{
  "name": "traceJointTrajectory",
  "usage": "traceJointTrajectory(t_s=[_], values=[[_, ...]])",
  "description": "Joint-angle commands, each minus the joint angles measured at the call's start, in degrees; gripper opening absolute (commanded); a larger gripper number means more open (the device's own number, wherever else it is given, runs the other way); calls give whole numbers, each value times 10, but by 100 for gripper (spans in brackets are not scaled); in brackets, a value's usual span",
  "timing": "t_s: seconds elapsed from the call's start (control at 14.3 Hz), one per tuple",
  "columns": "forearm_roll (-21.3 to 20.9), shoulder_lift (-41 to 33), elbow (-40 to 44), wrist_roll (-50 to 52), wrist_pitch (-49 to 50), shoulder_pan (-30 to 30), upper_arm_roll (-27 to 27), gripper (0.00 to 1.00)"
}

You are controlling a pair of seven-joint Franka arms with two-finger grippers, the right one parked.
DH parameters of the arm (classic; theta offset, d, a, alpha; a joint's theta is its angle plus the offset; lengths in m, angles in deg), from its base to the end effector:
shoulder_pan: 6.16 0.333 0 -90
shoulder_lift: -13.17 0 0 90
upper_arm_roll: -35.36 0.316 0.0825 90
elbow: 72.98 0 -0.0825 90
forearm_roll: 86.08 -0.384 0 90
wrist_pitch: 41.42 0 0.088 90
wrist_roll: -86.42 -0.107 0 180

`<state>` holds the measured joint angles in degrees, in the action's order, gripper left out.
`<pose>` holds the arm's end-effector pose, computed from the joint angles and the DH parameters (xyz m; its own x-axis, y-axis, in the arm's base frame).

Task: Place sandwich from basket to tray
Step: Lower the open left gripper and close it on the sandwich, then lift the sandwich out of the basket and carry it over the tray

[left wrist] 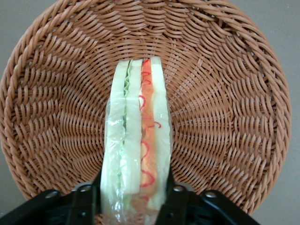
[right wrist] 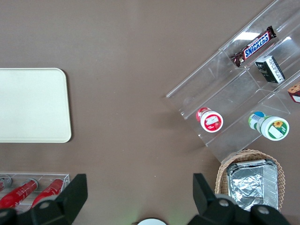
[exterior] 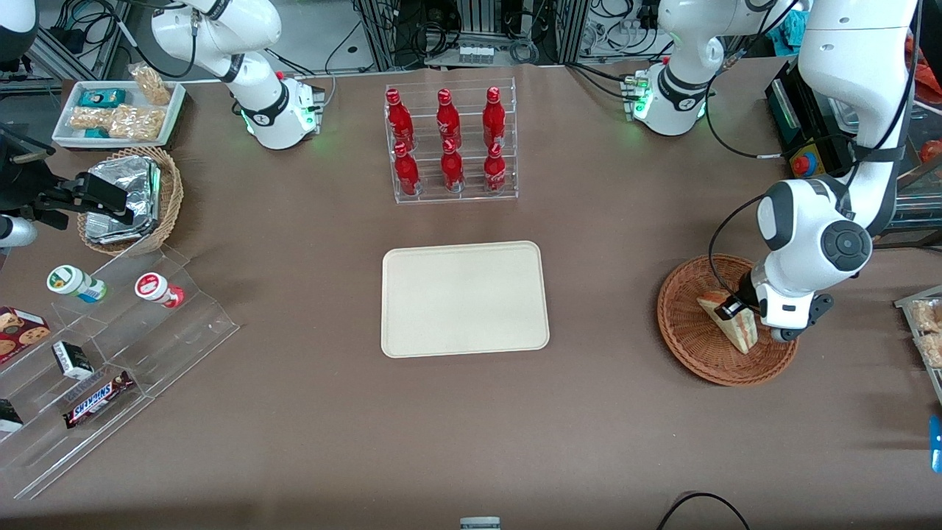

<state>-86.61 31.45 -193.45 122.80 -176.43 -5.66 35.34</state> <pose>0.5735 0.0049 0.2604 0.8025 0.5946 -0.0490 0.5930 -0.8040 -0.0435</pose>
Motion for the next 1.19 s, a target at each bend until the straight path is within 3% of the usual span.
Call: traceJointTrajectory(t_s=[0.0,0.28,0.42,0.56,0.77,1.12], values=[[-16,-26,38,3,86,-4,-4,3],[-20,-47,92,-25,200,-53,-23,2],[-15,-42,107,-115,208,-105,-26,3],[-11,-27,126,-119,208,-161,-26,4],[3,7,170,-47,201,-252,-29,2],[4,125,306,83,186,-355,-29,1]])
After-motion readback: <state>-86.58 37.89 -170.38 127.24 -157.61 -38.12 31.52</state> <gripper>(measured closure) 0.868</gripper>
